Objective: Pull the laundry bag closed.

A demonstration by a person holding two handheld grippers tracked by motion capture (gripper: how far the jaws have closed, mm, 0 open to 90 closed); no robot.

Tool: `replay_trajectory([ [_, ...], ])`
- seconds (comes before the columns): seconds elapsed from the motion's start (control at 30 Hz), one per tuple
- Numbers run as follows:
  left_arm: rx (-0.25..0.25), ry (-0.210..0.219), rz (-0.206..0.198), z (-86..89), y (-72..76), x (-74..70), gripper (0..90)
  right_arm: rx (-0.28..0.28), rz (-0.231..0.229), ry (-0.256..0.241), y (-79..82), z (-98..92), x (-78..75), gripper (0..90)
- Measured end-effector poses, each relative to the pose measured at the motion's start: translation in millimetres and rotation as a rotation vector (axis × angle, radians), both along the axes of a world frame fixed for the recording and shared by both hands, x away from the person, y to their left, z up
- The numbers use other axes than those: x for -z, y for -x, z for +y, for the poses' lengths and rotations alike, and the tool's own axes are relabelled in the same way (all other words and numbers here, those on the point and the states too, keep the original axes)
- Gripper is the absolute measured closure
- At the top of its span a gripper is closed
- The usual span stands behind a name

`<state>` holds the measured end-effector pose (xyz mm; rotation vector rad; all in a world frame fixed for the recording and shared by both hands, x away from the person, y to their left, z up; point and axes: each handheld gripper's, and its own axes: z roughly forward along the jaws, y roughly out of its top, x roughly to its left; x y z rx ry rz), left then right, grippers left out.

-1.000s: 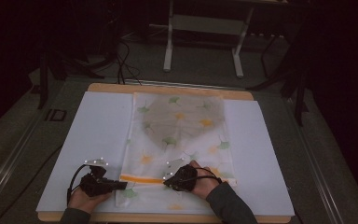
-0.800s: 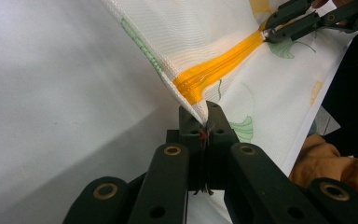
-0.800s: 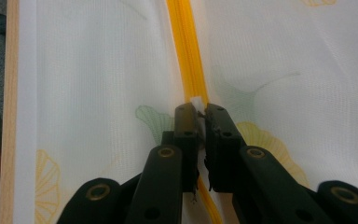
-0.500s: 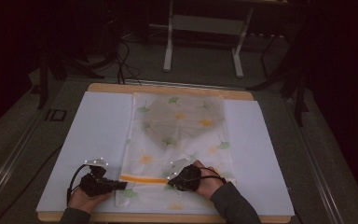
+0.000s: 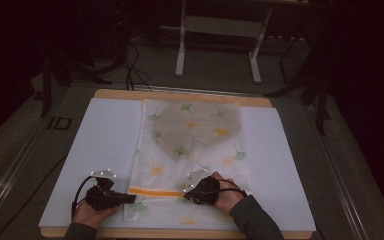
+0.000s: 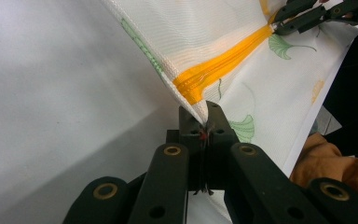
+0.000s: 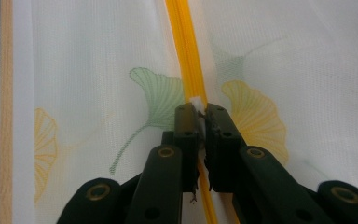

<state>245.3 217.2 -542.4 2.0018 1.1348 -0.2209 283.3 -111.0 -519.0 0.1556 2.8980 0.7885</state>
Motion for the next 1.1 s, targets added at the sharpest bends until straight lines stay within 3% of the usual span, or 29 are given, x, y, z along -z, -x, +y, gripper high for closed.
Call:
replay_trajectory([
  [1.1,0.002,-0.005,0.0,0.5,-0.3,0.3,88.5,0.017,0.006,0.026,-1.5,-20.6,-2.0,84.3],
])
